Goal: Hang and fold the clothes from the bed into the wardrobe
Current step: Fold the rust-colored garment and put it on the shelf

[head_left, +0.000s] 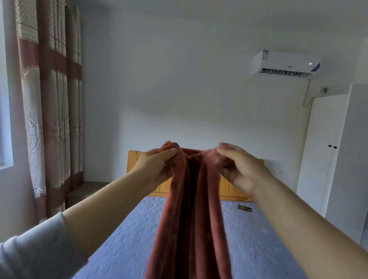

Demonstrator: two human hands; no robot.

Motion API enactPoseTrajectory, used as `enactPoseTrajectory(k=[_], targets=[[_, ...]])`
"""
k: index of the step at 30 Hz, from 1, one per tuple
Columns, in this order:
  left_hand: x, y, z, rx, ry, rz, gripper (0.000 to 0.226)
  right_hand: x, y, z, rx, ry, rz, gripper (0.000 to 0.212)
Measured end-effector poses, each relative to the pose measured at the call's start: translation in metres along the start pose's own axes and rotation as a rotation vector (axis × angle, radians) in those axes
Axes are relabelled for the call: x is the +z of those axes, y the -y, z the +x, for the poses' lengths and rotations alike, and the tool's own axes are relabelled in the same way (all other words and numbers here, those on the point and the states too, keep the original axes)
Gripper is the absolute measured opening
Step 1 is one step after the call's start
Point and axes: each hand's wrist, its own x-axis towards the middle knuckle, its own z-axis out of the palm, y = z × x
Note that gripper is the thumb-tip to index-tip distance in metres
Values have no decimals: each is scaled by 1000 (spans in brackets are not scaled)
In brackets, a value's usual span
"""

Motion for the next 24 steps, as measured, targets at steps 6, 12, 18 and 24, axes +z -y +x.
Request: enactPoseTrajectory(k=[6, 12, 18, 24], targets=[[1, 14, -24, 65, 67, 158, 21, 15, -29, -23, -59, 203, -101, 15], [-10, 15, -41, 126, 164, 316, 26, -5, -36, -22, 12, 479, -56, 40], [-17, 24, -43, 155, 132, 437, 31, -6, -52, -26, -137, 389, -215, 31], [-26, 29, -40, 244, 126, 479, 34, 2, -54, -25, -296, 282, -486, 27]])
